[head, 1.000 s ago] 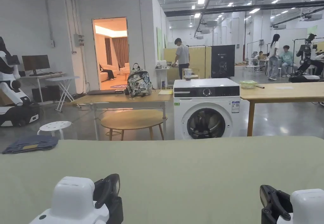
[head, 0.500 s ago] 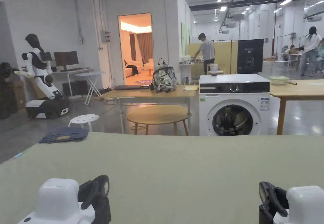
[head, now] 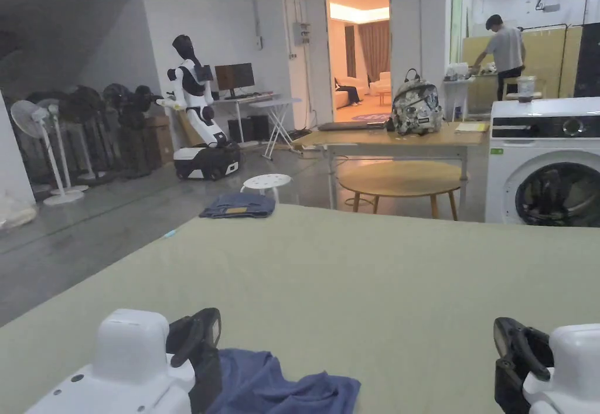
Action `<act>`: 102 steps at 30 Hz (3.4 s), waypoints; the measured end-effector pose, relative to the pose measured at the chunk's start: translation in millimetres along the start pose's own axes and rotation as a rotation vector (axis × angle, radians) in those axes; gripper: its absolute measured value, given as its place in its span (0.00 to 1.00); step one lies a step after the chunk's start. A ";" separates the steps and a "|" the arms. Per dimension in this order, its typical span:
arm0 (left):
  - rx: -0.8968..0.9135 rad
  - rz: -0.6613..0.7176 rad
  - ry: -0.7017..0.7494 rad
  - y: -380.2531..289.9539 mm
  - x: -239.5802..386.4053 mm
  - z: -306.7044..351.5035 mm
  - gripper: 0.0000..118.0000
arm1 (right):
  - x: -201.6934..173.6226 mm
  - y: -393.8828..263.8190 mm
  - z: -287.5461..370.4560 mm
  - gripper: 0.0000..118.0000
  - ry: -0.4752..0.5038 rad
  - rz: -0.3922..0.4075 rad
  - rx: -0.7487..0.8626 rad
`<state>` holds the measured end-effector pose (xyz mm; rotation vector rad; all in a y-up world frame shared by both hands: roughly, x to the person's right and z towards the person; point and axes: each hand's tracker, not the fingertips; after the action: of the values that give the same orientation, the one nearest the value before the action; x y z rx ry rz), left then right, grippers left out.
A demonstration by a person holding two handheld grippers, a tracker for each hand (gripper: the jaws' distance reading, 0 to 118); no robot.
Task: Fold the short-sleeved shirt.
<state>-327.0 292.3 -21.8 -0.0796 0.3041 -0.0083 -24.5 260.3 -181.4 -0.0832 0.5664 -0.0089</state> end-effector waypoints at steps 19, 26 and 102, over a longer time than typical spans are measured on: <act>-0.368 0.106 -0.135 -55.5 -39.0 -54.2 0.63 | 3.9 -18.9 1.5 0.00 0.043 -0.011 -0.068; -0.704 0.236 -0.042 -137.1 -70.2 -156.2 0.68 | 12.2 -52.4 11.2 0.00 0.042 -0.046 -0.180; -0.127 0.021 -0.404 -21.7 88.8 -66.5 0.00 | 141.2 -54.9 114.6 0.00 -0.317 -0.143 -0.198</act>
<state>-262.1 263.7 -109.8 -0.2005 -0.0992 0.0474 157.0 209.9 -156.2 -0.3123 0.2424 -0.0776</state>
